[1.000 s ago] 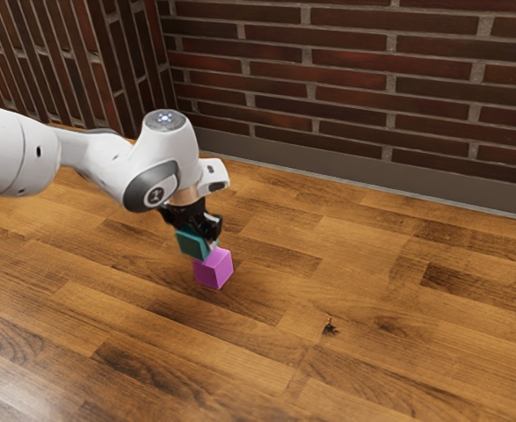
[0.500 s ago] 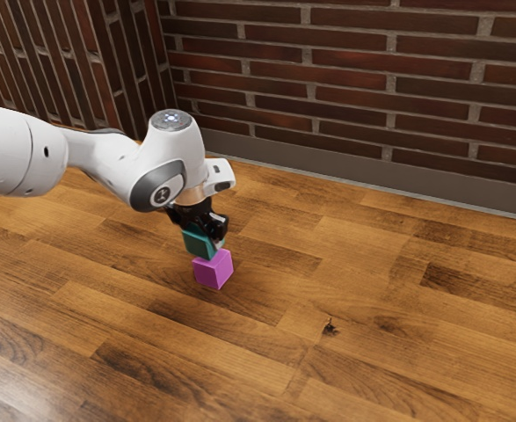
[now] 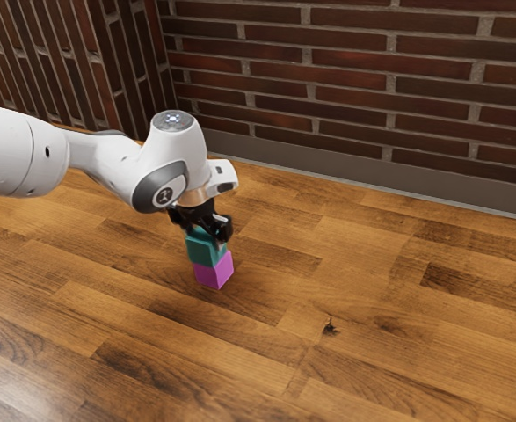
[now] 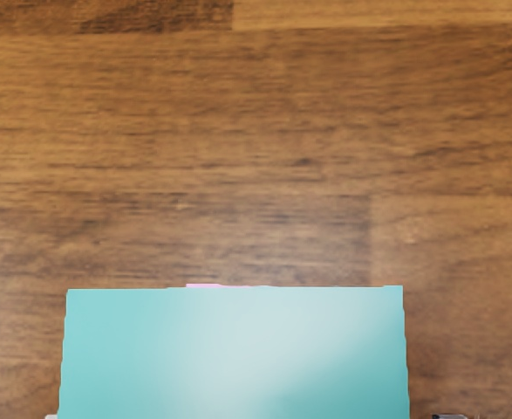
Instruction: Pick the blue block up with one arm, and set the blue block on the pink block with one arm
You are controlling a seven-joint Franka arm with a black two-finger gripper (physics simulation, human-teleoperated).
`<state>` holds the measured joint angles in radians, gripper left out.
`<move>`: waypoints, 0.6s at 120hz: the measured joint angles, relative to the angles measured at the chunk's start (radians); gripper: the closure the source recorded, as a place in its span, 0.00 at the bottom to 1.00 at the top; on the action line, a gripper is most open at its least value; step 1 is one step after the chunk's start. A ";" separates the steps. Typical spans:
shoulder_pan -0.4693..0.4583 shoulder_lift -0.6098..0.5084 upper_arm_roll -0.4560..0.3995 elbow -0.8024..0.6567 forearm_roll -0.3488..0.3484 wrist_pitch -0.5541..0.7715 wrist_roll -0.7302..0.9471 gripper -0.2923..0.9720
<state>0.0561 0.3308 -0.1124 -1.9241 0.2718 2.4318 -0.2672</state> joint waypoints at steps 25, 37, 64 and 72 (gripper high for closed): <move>-0.031 -0.127 -0.004 -0.011 -0.010 -0.018 0.011 0.28; -0.039 -0.267 0.001 0.027 -0.079 -0.089 0.013 0.26; -0.003 -0.376 0.006 0.191 -0.222 -0.492 -0.027 0.24; 0.005 -0.380 0.006 0.187 -0.234 -0.555 -0.037 0.24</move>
<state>0.0614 -0.0497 -0.1068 -1.7368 0.0377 1.8765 -0.3039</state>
